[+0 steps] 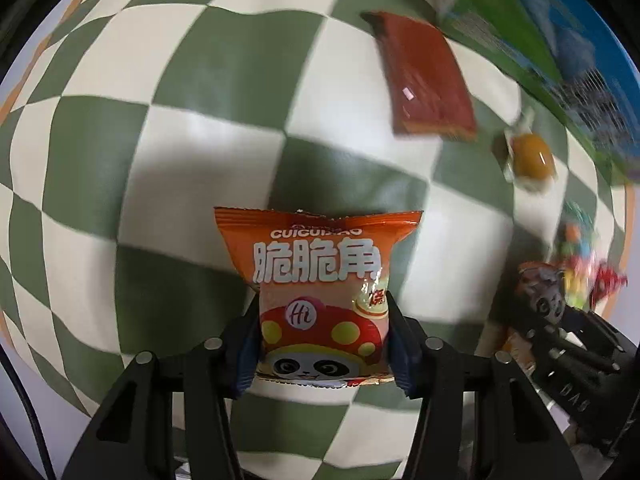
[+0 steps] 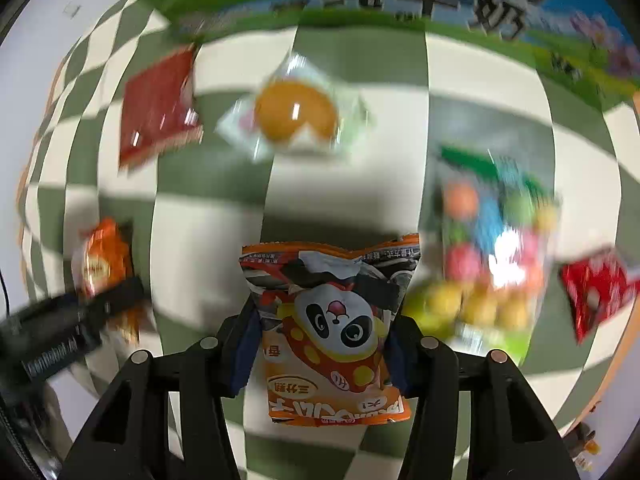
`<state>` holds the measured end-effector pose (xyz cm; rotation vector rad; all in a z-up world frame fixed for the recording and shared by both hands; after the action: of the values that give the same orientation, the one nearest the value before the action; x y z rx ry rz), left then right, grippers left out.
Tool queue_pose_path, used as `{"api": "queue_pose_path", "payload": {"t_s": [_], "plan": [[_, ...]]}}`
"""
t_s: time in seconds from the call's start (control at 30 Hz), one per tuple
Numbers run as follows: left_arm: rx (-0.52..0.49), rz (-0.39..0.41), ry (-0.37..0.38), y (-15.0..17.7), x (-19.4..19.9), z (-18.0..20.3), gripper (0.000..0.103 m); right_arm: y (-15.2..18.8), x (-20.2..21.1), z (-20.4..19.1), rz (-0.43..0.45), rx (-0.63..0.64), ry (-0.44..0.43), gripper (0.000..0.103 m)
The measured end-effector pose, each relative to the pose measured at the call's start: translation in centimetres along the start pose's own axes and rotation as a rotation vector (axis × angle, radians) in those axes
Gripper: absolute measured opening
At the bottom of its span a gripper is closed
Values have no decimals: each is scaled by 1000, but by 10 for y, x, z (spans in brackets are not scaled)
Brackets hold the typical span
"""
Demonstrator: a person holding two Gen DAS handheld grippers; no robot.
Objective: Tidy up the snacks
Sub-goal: 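Grasp the orange snack bag with the left tool while the right grasps the panda bag, then carry both bags into the cardboard box and open both tools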
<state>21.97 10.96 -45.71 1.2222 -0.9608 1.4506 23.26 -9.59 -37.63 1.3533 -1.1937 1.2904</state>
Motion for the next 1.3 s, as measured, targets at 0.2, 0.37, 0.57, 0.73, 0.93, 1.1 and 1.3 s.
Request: {"api": "queue_pose_path", "payload": {"t_s": [0.2, 0.37, 0.57, 0.73, 0.93, 1.1, 1.3], "plan": [[-67, -68, -29, 28, -22, 16, 53, 34, 0, -1, -66, -43, -92, 68], [-46, -61, -31, 24, -33, 20, 56, 50, -2, 10, -92, -47, -103, 83], [-53, -15, -39, 31, -20, 17, 47, 69, -17, 17, -52, -17, 43, 61], [-81, 23, -28, 35, 3, 35, 45, 72, -2, 19, -5, -21, 13, 50], [-142, 125, 89, 23, 77, 87, 45, 62, 65, 44, 76, -71, -123, 49], [-224, 235, 186, -44, 162, 138, 45, 16, 161, 67, 218, -94, -211, 49], [-307, 305, 147, -138, 205, 171, 45, -86, 251, 91, 404, -124, -183, 49]]}}
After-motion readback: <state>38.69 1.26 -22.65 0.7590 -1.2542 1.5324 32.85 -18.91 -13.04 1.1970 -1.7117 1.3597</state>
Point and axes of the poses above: each gripper's, at about its wrist camera, not at the fingertips, and x roughly against the way its jaws point, z to its right, y to its underside, the point moved 9 cm from there along -x, roughly the way its jaws point, and after that the axes turned 2 degrees about y, right-handed, at the moved point
